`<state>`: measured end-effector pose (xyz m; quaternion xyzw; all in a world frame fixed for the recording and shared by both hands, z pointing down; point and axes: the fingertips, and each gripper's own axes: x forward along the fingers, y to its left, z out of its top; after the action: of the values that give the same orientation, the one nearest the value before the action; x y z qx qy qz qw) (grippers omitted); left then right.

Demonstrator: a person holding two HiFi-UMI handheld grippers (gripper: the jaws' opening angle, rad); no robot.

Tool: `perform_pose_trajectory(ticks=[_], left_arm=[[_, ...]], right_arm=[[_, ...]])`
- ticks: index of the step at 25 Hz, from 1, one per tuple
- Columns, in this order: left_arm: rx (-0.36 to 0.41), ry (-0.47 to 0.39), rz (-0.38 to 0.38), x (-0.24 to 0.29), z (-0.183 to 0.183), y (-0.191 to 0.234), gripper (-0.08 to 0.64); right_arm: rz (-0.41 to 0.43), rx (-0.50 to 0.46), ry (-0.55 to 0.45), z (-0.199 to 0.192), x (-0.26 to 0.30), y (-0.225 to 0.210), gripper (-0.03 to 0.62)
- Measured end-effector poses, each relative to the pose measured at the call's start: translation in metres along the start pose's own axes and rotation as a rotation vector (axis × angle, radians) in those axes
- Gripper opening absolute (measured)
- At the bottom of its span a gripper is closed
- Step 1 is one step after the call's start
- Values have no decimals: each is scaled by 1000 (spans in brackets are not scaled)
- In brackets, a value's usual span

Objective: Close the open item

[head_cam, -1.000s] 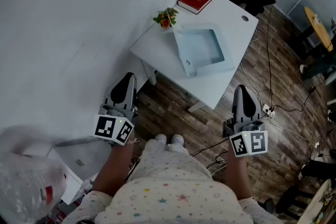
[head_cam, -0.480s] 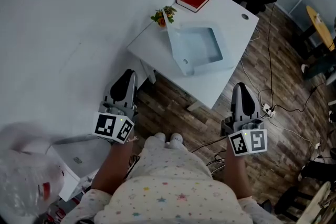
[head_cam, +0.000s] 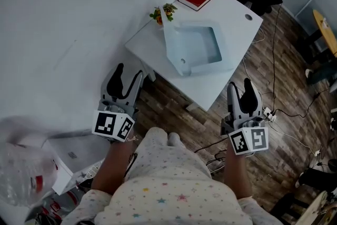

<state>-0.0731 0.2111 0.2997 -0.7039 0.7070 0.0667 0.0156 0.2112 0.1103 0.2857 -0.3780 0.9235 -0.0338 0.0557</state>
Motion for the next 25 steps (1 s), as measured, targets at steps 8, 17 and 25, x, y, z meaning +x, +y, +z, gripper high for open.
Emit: perform_pose_trajectory(ticks=[8, 17, 25], left_arm=[[20, 14, -8, 28, -10, 8, 276], [43, -9, -73, 100, -5, 55, 293], [52, -31, -121, 167, 1, 116, 311]], right_arm=[[-24, 19, 12, -11, 23, -17, 272], [-65, -15, 4, -10, 98, -19, 319], [-134, -50, -17, -6, 169, -15, 377]])
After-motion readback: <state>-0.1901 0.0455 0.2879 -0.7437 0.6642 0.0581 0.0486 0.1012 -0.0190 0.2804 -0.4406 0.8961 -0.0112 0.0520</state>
